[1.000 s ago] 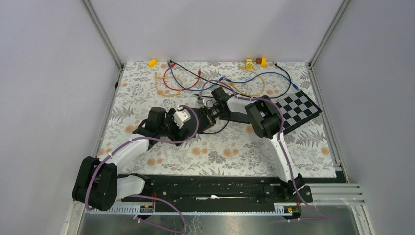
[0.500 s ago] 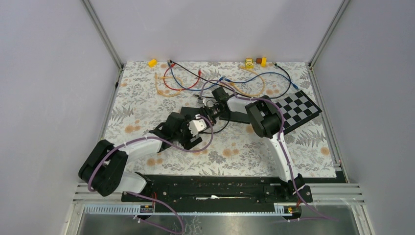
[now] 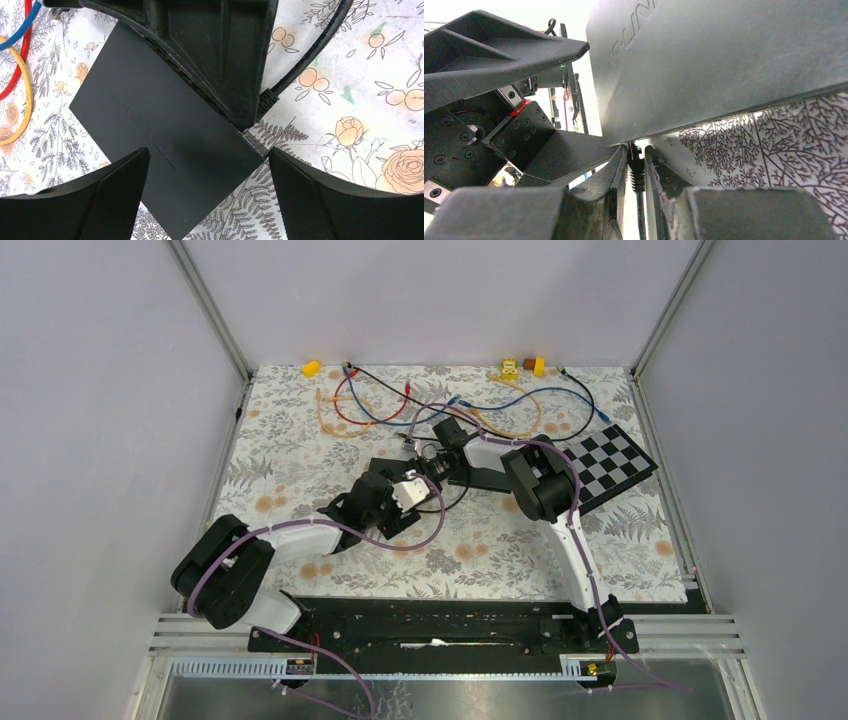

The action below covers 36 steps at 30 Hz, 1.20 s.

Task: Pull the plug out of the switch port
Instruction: Pull the connector from the switch port.

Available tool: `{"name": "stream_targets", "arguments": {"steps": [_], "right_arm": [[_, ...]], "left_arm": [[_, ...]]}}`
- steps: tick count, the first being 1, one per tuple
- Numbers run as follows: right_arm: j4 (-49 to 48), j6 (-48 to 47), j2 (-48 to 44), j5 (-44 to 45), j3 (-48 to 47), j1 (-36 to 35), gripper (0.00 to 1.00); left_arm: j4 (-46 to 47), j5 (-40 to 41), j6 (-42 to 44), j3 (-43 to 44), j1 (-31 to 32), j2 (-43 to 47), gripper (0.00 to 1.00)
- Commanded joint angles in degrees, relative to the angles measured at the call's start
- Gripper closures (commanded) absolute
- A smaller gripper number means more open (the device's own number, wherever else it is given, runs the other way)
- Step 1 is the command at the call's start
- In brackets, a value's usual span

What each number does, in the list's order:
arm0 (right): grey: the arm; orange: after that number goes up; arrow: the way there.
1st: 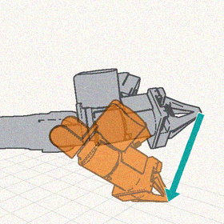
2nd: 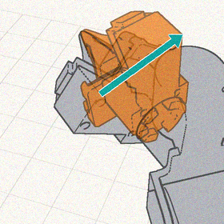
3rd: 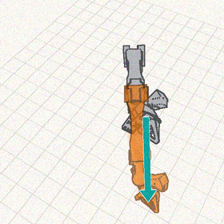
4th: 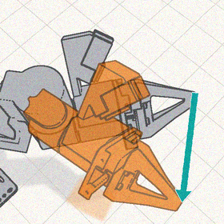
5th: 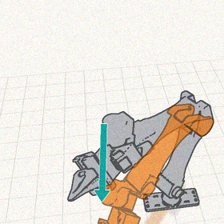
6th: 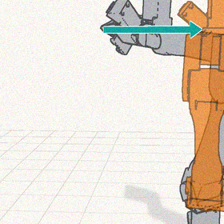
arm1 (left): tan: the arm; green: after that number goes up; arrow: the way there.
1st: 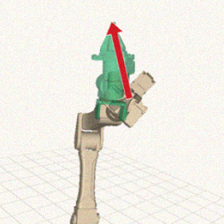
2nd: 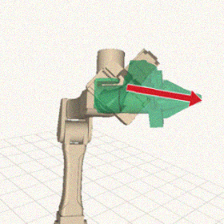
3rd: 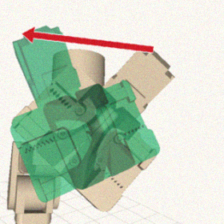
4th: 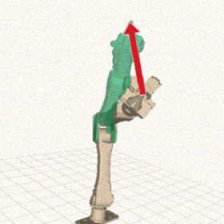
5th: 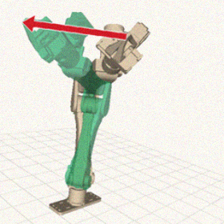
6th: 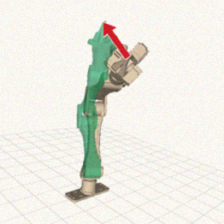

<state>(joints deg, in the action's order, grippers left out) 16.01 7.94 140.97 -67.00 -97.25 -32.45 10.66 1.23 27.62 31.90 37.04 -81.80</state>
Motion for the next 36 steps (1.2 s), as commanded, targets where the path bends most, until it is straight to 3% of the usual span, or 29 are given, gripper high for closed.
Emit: {"name": "stream_targets", "arguments": {"steps": [1, 18, 26, 36], "right_arm": [[0.69, -1.98, 2.12, 5.15, -1.09, 1.31, 1.00], [3.59, -4.34, 1.46, 5.60, -2.18, 1.28, 1.00], [-6.50, 2.33, -1.13, 4.99, 4.31, 1.22, 1.00], [6.03, -7.48, 0.80, 7.13, -2.45, 1.36, 1.00]], "left_arm": [[4.93, 5.34, -1.11, 0.57, 0.23, -0.95, 0.11], [4.15, 6.07, 0.06, -0.94, 0.22, -0.40, 0.13], [3.56, 3.77, 0.20, -1.13, 0.23, -0.81, 0.14], [2.90, 3.46, 0.23, -1.00, 0.19, -1.05, 0.14]]}}
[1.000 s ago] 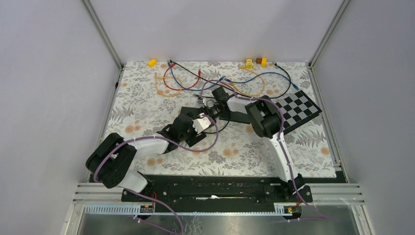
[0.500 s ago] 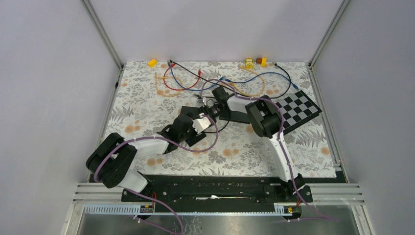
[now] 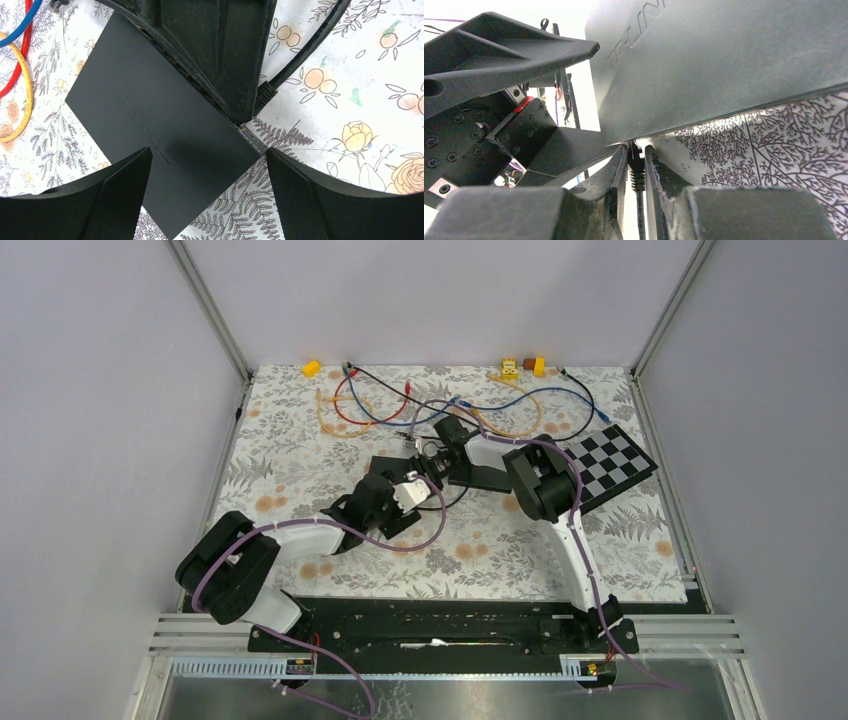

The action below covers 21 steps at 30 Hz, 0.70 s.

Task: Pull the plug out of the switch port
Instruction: Pull the connector from the switch port.

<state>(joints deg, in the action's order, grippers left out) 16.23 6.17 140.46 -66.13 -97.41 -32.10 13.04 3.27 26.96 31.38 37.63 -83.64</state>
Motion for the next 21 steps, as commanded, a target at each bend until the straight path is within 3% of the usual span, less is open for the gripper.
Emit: {"name": "stream_targets", "arguments": {"steps": [1, 13, 21], "right_arm": [[5.80, -5.77, 1.27, 6.27, -2.19, 1.03, 1.00], [-1.70, 0.60, -0.52, 4.26, 2.17, 0.90, 1.00], [5.61, -5.91, -0.58, 6.92, -1.28, 1.42, 1.00]], "left_arm": [[0.50, 1.05, 1.02, -0.42, -0.36, 0.70, 0.14], [0.23, 1.95, 0.97, -0.47, -0.36, 1.04, 0.14], [0.67, 1.78, 0.77, -0.72, -0.36, 1.35, 0.14]]}}
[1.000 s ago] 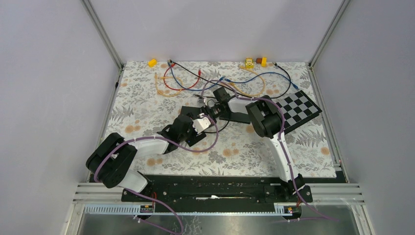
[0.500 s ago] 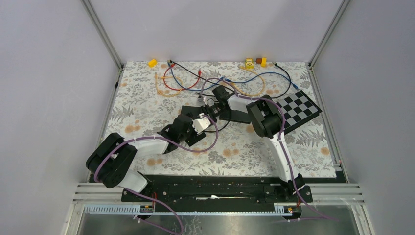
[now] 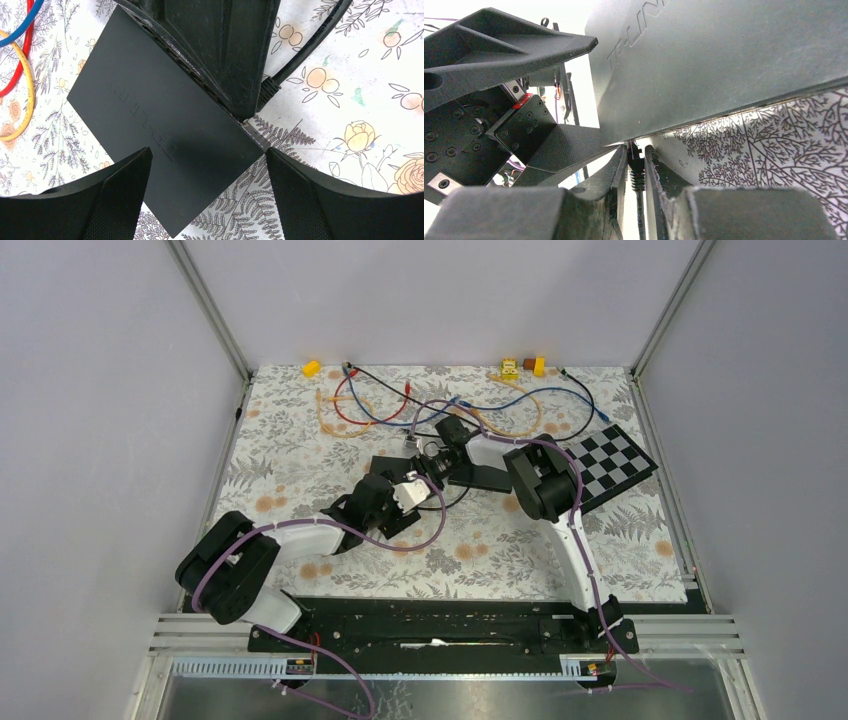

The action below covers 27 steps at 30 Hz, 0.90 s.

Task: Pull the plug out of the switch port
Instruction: Pull the connector from the switch port.

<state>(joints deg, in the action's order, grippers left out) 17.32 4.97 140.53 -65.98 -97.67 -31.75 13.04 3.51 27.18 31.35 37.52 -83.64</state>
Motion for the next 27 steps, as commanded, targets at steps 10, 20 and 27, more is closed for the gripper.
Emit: {"name": "stream_targets", "arguments": {"steps": [10, 20, 27], "right_arm": [[-5.55, 2.82, -1.33, 4.02, 4.76, 1.10, 1.00], [1.74, -4.69, -2.25, 8.38, 1.83, 1.69, 1.00], [1.96, -4.16, -1.21, 7.10, 1.54, 1.69, 1.00]], "left_arm": [[0.32, 1.00, 0.97, -0.71, -0.25, 1.66, 0.14], [0.33, 0.45, 0.64, -0.21, -0.25, 0.04, 0.14], [0.86, 0.78, 0.35, -0.11, -0.25, -0.77, 0.14]]}}
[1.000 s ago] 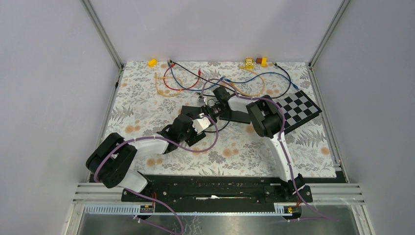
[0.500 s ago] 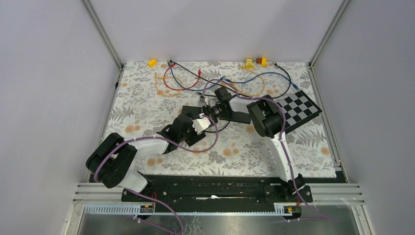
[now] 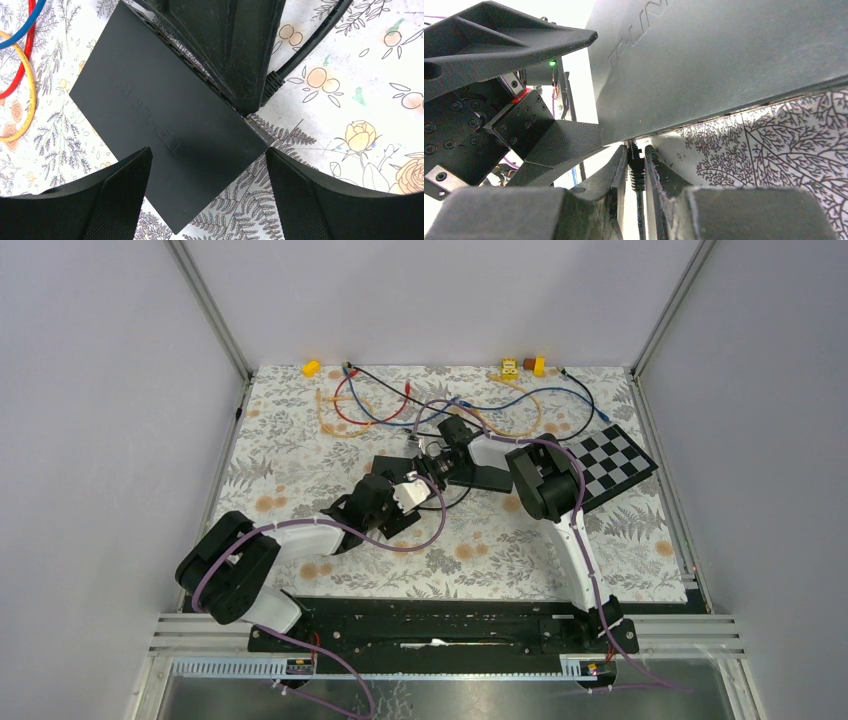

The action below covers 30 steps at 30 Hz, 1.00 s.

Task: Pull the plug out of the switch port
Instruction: Pull the connector from the switch port.

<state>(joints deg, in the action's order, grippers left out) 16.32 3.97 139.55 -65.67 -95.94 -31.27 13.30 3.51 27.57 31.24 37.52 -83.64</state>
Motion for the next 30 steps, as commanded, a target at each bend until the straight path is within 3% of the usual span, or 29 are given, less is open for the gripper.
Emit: {"name": "stream_targets", "arguments": {"steps": [1, 11, 18, 23, 30], "right_arm": [[2.10, -2.26, -0.16, 6.45, 0.23, 1.27, 1.00], [-3.03, 2.57, -0.80, 5.64, 2.56, 1.25, 1.00], [-4.98, 4.89, -1.08, 4.87, 3.94, 1.24, 1.00], [-5.23, 5.52, -0.92, 4.68, 4.05, 1.14, 1.00], [-5.33, 5.32, -0.97, 4.76, 3.92, 1.13, 1.00]], "left_arm": [[1.09, 0.69, 0.12, -0.26, -0.25, -0.67, 0.14], [0.86, 0.51, -1.17, 0.60, -0.25, -1.01, 0.12], [2.55, -2.94, -1.64, -0.02, -0.72, 1.81, 0.02], [1.83, -8.09, -1.75, 0.44, -2.52, 3.75, 0.01], [2.91, -7.37, -2.24, 2.92, -3.85, -0.48, 0.01]]}}
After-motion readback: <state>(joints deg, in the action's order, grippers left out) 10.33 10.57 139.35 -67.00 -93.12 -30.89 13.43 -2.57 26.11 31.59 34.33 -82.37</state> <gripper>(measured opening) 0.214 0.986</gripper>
